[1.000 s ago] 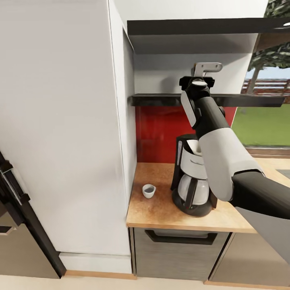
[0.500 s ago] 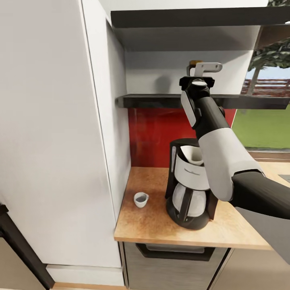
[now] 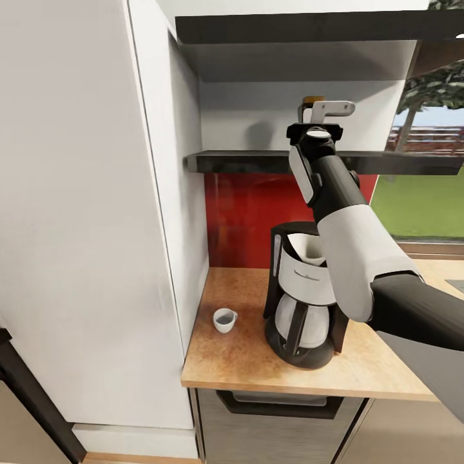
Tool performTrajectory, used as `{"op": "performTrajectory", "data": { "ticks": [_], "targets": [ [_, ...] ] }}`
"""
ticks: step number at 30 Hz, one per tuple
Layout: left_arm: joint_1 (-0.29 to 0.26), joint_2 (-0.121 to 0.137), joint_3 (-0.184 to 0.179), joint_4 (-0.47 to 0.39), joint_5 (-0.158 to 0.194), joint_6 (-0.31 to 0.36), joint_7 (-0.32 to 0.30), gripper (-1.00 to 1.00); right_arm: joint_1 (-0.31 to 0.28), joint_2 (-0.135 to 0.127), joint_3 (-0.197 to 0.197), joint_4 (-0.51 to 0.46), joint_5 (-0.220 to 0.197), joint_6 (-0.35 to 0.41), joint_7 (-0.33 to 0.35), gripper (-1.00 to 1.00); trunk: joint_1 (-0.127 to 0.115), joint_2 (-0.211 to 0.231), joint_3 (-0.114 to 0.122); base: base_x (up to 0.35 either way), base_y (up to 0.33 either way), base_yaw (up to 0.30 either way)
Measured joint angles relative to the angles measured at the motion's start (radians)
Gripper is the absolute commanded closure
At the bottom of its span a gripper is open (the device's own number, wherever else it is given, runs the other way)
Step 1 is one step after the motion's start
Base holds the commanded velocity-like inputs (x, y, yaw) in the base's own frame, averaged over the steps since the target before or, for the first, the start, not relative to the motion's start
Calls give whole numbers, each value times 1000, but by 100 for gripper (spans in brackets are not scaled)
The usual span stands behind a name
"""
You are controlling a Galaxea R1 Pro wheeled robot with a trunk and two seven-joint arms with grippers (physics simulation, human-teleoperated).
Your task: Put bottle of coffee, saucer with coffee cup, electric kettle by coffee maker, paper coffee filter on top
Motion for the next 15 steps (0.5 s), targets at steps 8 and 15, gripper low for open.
{"op": "performTrajectory", "data": {
  "ticks": [8, 15],
  "targets": [
    [1, -6, 7, -2, 36, -34, -67, -100, 0, 0, 0, 0, 0, 0, 0, -100, 0, 0, 0, 3, -1, 0],
    [1, -9, 6, -2, 38, -35, -71, -100, 0, 1, 0, 0, 0, -1, 0, -100, 0, 0, 0, 168, -110, 0]
  ]
}}
